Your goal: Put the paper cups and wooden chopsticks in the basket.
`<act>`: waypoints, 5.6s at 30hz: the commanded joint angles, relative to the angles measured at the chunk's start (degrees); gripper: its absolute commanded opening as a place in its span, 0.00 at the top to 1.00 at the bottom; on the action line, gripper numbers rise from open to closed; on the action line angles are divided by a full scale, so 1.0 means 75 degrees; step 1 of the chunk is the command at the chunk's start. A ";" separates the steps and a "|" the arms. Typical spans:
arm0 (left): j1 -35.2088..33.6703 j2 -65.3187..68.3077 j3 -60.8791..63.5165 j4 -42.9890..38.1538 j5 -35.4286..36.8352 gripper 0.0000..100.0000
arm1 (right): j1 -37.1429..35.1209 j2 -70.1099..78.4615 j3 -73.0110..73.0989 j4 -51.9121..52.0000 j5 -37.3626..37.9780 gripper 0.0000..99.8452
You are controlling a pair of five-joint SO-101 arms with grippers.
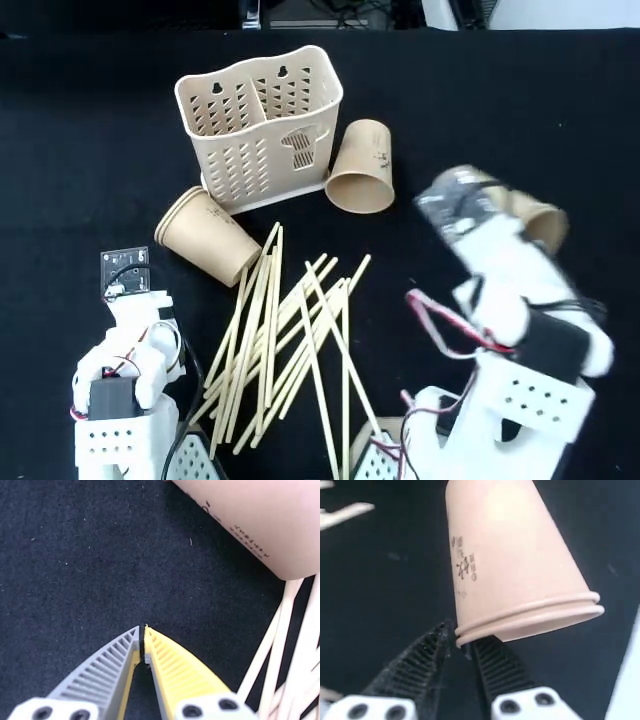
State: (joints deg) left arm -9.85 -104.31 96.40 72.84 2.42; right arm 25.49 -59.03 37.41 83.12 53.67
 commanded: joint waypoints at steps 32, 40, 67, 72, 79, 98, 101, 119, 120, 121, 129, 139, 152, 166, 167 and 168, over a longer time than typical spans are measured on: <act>-0.0029 -0.0023 0.0111 0.0047 0.0000 0.97 | 0.2262 0.7590 -0.5081 0.2356 0.1231 0.99; -0.0018 -0.0023 0.0111 0.0047 0.0000 0.97 | 0.1020 0.7555 -0.4378 0.2098 0.1184 0.99; -0.0029 -0.0023 0.0111 0.0047 0.0000 0.97 | -0.1711 0.4952 -0.1659 0.0023 -0.0258 0.83; -0.0029 -0.0023 0.0111 0.0047 0.0000 0.97 | -0.1829 0.4905 -0.1612 -0.0727 -0.0797 0.83; -0.0029 -0.0023 0.0111 0.0047 0.0000 0.97 | -0.1512 0.4823 -0.2327 -0.0457 -0.0797 0.83; -0.0029 -0.0023 0.0111 0.0047 0.0000 0.97 | -0.3856 0.4800 -0.1999 -0.2204 -0.3470 0.71; -0.0029 -0.0023 0.0111 0.0047 0.0000 0.97 | -0.3962 0.5445 -0.1705 -0.2942 -0.3470 0.71; -0.0029 -0.0023 0.0111 0.0047 0.0000 0.97 | -0.3962 0.8164 -0.1717 -0.5814 -0.3516 0.71; -0.0029 -0.0023 0.0111 0.0047 0.0000 0.97 | -0.3938 0.8234 -0.1717 -0.5919 -0.3516 0.71; -0.0029 -0.0023 0.0111 0.0047 0.0000 0.97 | -0.3938 0.8305 -0.1729 -0.6025 -0.3516 0.71; -0.0029 -0.0023 0.0111 0.0047 0.0000 0.97 | -0.3915 0.8211 -0.1717 -0.6130 -0.3528 0.99; -0.0029 -0.0023 0.0111 0.0047 0.0000 0.97 | -0.3903 0.6500 -0.1049 -0.5732 -0.3528 0.99; -0.0029 -0.0023 0.0111 0.0047 0.0000 0.97 | -0.2989 0.2198 -0.1752 -0.2438 -0.3481 0.99; -0.0029 -0.0023 0.0111 0.0047 0.0000 0.97 | -0.1360 0.1975 -0.5808 0.1747 -0.3528 0.99; -0.0029 -0.0023 0.0111 0.0047 0.0000 0.97 | -0.1067 0.2092 -0.5890 0.1922 -0.3528 0.99; -0.0029 -0.0023 0.0111 0.0047 0.0000 0.97 | -0.0762 0.2221 -0.5902 0.2040 -0.3528 0.99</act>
State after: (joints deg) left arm -9.85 -104.31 96.40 72.84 2.42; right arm 14.42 -45.23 -3.12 95.52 27.82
